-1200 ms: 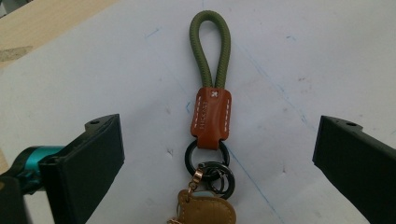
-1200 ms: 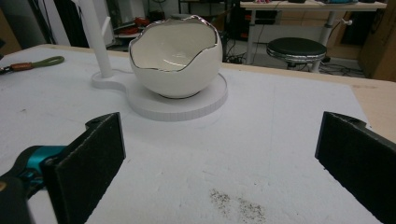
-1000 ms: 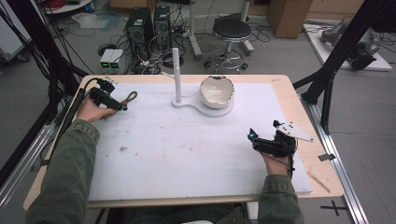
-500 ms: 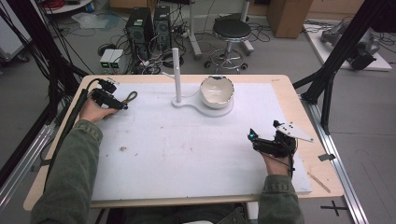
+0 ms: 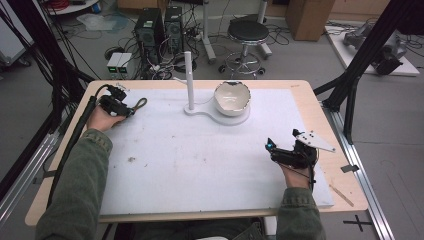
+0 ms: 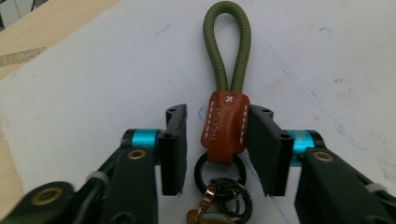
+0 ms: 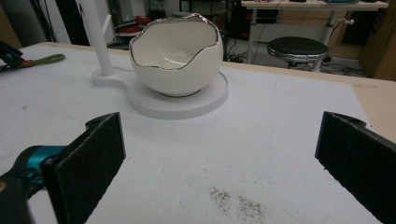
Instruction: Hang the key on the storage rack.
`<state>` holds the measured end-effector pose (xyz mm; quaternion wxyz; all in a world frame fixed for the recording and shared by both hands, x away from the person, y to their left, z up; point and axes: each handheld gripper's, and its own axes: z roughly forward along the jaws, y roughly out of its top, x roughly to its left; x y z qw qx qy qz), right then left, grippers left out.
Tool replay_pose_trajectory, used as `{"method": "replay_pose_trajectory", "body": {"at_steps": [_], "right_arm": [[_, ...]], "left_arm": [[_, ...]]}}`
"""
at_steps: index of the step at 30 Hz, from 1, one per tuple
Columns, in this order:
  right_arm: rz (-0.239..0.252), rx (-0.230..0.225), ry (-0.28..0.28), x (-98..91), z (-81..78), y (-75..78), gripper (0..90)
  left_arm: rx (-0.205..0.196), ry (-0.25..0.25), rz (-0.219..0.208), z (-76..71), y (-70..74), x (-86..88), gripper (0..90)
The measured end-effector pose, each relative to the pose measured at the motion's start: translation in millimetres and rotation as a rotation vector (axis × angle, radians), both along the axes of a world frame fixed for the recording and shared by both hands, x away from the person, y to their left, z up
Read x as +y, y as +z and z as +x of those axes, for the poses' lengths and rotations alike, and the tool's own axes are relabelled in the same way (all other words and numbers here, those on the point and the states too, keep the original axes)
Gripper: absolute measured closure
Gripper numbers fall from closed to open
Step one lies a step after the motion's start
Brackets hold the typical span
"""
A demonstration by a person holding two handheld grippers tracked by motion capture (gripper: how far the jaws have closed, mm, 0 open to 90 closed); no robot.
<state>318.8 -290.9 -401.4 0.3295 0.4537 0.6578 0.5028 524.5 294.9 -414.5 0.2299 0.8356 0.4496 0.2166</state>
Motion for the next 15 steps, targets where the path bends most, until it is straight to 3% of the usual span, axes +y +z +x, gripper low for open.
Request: {"method": "replay_pose_trajectory", "body": {"at_steps": [1,6,15], "right_arm": [[0.001,0.0,0.003,0.4,-0.2,0.1,0.6],[-0.001,0.001,0.003,0.3,-0.1,0.0,0.6],[0.0,-0.004,0.003,0.0,0.0,0.3,0.6]], "left_arm": [[0.001,-0.002,0.016,0.1,-1.0,-0.4,66.1],[-0.007,-0.023,0.05,-1.8,-1.4,-3.2,68.4],[-0.013,-0.051,0.039,-4.5,3.8,-2.5,75.6]]}}
